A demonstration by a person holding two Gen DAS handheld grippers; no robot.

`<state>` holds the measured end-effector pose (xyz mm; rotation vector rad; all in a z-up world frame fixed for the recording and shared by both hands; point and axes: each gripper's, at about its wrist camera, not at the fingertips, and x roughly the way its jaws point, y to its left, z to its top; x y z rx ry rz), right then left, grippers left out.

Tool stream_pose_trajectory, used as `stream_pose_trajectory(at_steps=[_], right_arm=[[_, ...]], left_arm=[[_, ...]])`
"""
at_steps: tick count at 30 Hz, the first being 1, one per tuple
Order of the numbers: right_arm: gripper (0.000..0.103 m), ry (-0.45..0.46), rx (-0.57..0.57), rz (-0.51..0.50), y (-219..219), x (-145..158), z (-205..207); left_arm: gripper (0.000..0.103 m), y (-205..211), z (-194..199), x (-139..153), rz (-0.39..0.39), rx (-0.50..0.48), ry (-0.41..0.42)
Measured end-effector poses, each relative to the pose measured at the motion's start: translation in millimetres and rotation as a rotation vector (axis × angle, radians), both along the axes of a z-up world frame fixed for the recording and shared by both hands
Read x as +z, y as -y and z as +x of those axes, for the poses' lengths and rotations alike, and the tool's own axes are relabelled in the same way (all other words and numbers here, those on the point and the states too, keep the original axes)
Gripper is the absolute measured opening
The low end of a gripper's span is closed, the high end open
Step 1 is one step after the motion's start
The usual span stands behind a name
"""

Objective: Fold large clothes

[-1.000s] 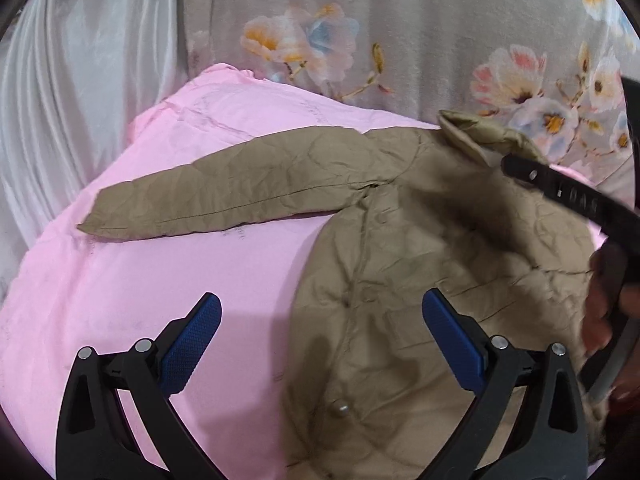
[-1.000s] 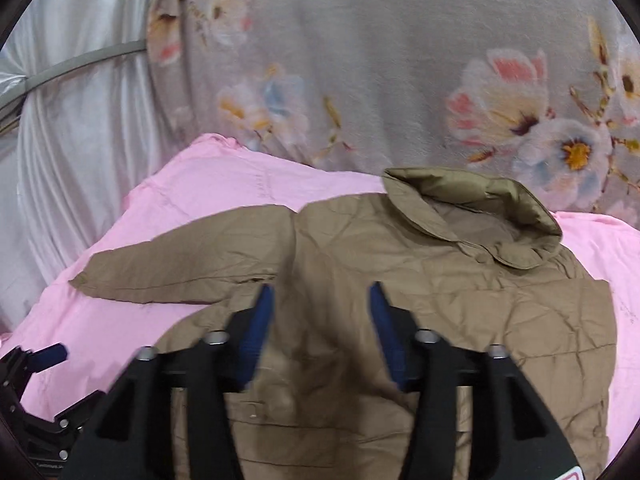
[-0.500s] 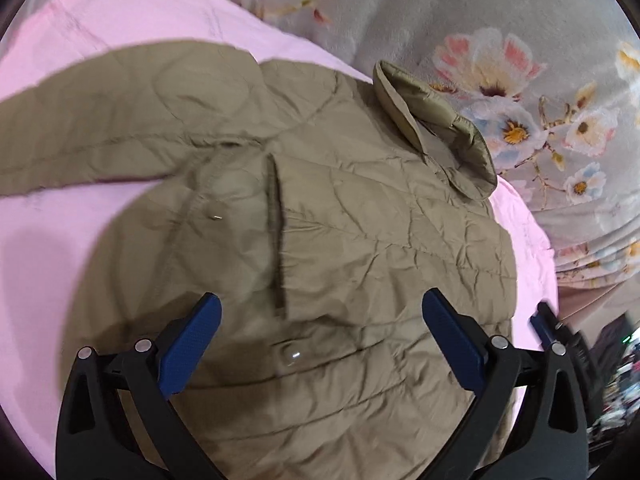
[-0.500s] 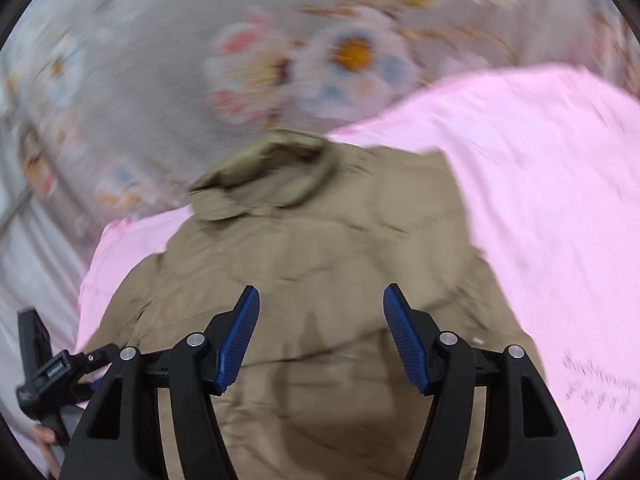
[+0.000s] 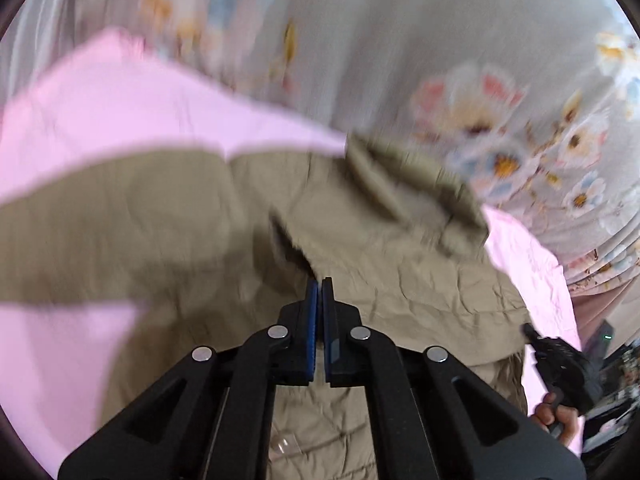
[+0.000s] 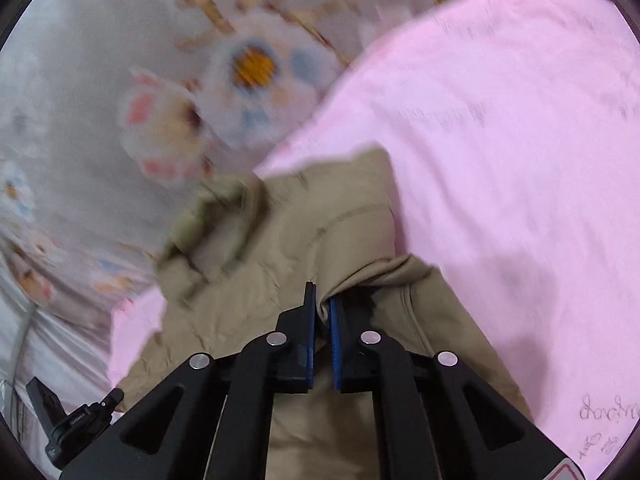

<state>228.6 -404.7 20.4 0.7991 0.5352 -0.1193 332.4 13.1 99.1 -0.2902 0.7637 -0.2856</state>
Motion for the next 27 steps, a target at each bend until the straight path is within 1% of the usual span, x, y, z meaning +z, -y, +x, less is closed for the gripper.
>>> stream_pose_trajectory(at_steps=[1,2,3,4,5,6,7,9,10,11,12,16,19,23,27], right_arm=[[0.006,0.024,-0.001,-0.045,-5.5,9.2,-0.9],[0.005,0.043,0.001,-0.119,-15.5,18.9,-3.4],[0.005,0.033,0.006,-0.153,-20.1,20.7,-1.4],[0.005,0.000,0.014,-0.196,-25.5,18.4,3.0],[0.005,-0.061,0.016,-0.250,-31.1,10.2,9.5],[0.005,-0.109,0.018,-0.275,-32.9,1.9,15.5],[0.005,-0.162,0.029,-0.280,-33.1,-9.1,20.6],[0.005,-0.232,0.034,-0.255,-27.6,-32.0,23.6],[0.005,-0.253,0.045,-0.235,-24.4,-40.7,26.1],[0.005,-0.259,0.050,-0.226,-22.5,-44.2,27.1],[0.005,-0.265,0.052,-0.231,-22.6,-45.9,28.4],[0.007,-0.298,0.048,-0.345,-37.7,-46.2,31.9],[0.007,-0.315,0.046,-0.402,-48.1,-46.8,26.1],[0.007,-0.324,0.045,-0.408,-51.8,-47.5,8.9],[0.007,-0.325,0.048,-0.392,-54.1,-49.2,-18.9]], left_arm=[[0.001,0.9,-2.6,8.4,0.021,0.002,0.040],[0.001,1.0,-5.9,12.6,0.048,0.001,0.070],[0.001,4.8,-7.2,10.5,0.099,0.000,0.091],[0.001,9.9,-6.1,1.7,0.151,-0.006,0.087],[0.001,13.0,-3.7,-7.5,0.178,-0.012,0.071],[0.001,17.7,1.6,-25.7,0.211,-0.022,0.031],[0.001,20.0,4.9,-40.1,0.232,-0.026,0.000],[0.001,23.3,11.2,-69.0,0.266,-0.023,-0.046],[0.001,22.1,13.4,-81.3,0.264,-0.023,-0.065],[0.001,19.3,14.9,-92.5,0.243,-0.025,-0.087],[0.001,15.9,13.3,-95.5,0.232,-0.023,-0.086],[0.002,14.8,4.3,-95.8,0.237,-0.009,-0.059],[0.002,13.3,-6.6,-94.3,0.230,-0.006,-0.058],[0.002,8.9,-20.0,-92.0,0.209,-0.010,-0.067],[0.002,4.3,-52.2,-94.9,0.187,-0.013,-0.072]])
